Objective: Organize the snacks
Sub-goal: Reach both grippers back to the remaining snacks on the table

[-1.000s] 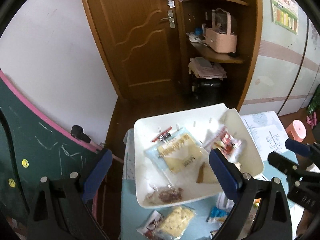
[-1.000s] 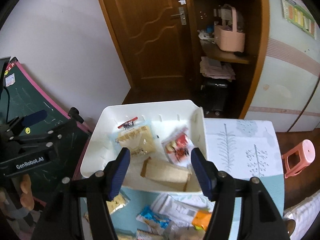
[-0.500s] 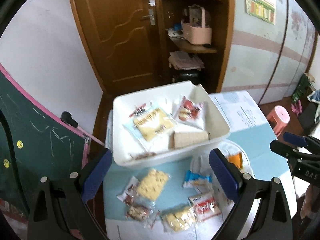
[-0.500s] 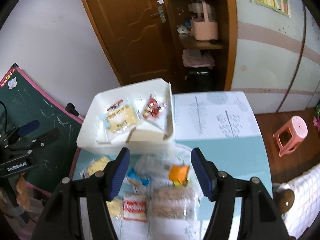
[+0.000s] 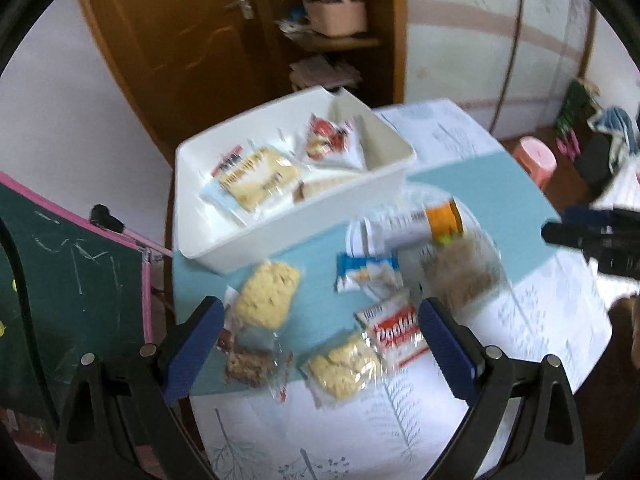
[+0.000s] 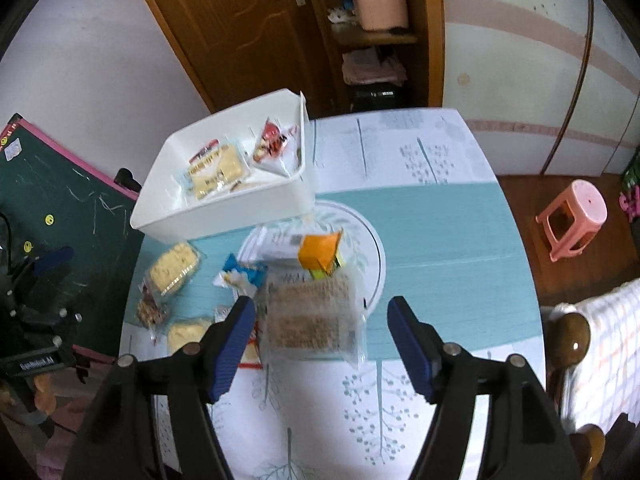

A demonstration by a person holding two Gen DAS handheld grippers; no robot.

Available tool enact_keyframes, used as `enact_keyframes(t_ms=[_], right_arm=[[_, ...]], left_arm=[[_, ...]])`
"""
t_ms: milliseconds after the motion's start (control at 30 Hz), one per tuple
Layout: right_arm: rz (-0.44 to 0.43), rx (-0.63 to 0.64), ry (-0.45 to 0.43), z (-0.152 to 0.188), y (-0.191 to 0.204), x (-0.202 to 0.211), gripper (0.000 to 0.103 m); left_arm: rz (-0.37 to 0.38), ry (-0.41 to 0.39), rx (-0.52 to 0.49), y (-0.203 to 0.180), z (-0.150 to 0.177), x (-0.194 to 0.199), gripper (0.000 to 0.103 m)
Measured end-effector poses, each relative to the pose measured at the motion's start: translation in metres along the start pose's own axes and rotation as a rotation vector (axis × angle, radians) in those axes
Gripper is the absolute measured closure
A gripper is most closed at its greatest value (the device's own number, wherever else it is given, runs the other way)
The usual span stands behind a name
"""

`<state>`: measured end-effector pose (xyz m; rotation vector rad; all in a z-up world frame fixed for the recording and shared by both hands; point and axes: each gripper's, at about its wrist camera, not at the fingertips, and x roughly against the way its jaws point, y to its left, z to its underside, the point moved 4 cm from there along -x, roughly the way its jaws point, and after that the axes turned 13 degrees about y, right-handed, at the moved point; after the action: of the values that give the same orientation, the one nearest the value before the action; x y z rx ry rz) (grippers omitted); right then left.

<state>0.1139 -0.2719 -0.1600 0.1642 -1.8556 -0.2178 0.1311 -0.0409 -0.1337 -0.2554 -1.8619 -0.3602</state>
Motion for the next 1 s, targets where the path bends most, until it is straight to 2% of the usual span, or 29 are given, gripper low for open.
enact_keyframes(t_ms=[167,333,567,767,1000], right_arm=[[-0.001,-0.012,0.052,0.013,-0.008,-0.017,0.025],[0.004,-0.015,0.096,0.026,-0.01,-0.038,0.022],[-0.023,0.004,0.089,0.032,-0.002,-0.057,0.003],[-0.024,0.004,0.113,0.025,0.003,-0.079,0.002],[0.009,0.01,0.15,0.011,0.006,-0.113,0.002]], left_arm=[[0.025,0.074,-0.052,-0.007,0.02,-0.03,0.006],[0.045,0.145,-0.102,-0.014,0.036,-0.06,0.006],[0.049,0.218,-0.216,-0.029,0.05,-0.095,0.006],[0.028,0.275,-0.306,-0.036,0.054,-0.126,0.006],[0.044,0.316,-0.338,-0.039,0.05,-0.153,0.006]])
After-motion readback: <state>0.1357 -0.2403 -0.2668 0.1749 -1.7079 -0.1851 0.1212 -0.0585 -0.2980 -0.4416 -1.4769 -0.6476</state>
